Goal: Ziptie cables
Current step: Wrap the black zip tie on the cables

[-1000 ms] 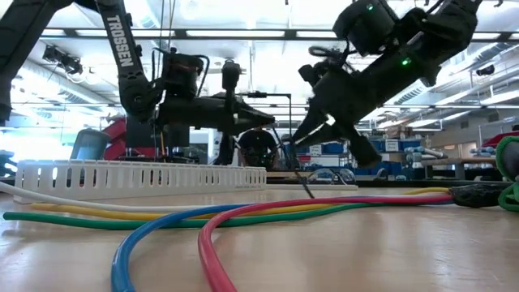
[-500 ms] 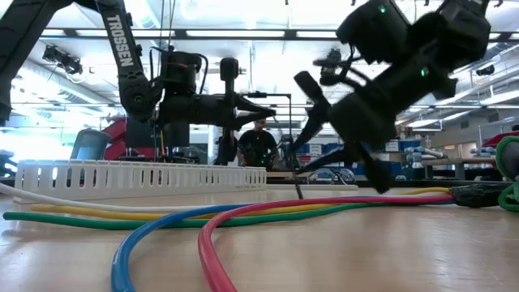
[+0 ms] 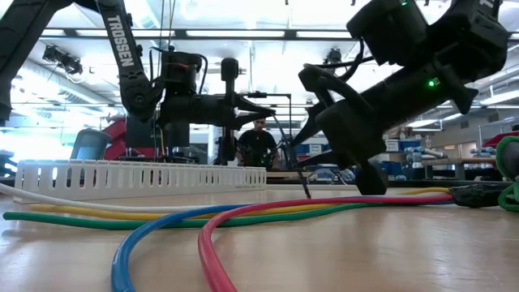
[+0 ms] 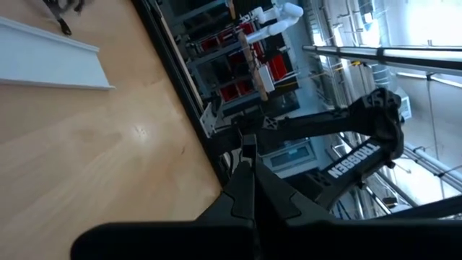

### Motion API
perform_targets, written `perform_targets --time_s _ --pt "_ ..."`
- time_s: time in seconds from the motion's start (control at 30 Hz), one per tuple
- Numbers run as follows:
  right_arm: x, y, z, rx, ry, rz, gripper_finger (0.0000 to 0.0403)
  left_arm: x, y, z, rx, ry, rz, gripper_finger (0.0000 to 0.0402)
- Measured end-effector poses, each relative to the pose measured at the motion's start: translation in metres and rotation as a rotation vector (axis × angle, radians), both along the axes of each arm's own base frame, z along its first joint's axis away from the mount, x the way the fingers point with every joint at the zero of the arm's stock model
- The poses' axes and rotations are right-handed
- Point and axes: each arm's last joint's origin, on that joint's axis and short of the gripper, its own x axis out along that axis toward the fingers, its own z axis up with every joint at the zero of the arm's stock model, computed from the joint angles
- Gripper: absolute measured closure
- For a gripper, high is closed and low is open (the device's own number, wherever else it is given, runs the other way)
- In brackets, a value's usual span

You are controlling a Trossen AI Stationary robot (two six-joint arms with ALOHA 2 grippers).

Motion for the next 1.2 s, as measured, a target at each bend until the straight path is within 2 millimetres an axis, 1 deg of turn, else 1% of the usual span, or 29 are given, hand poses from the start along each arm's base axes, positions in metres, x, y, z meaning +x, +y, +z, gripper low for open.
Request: perform_targets --time_s 0.07,0.17,0.4,0.6,0.83,0.9,1.07,1.2 --pt "-0.001 0.0 0.0 0.002 -0.011 -0.035 0.0291 0.0 0.0 0.0 0.0 0.0 0.001 0.0401" --pt "-0.001 0.001 0.0 0.018 -0.031 -0.04 0.0291 0.0 0.001 0.0 -0.001 0.001 0.008 0.0401" --pt "0.0 0.008 0.001 -0.006 -0.002 0.075 0.0291 -0.001 0.002 -0.002 -0.011 0.02 0.025 0.0401" --pt "-0.001 0.007 0.004 -0.026 -0.058 -0.044 0.0291 -0.001 0.002 -0.008 -0.012 0.078 0.048 0.0401" --pt "-0.001 0.012 0.006 -0.012 -0.084 -0.02 0.0291 -0.001 0.003 -0.008 -0.012 0.078 0.067 0.0401" --pt "-0.001 0.014 0.005 -0.019 -0.063 0.025 0.0291 -0.001 0.003 -0.008 -0.014 0.077 0.069 0.0401" --pt "0.001 0.019 0.003 0.031 0.003 0.236 0.0291 -0.001 0.003 -0.008 -0.028 0.075 0.072 0.0401" --pt "-0.001 0.022 0.001 0.03 0.034 0.281 0.0291 -0.001 0.003 -0.008 -0.037 0.074 0.073 0.0401"
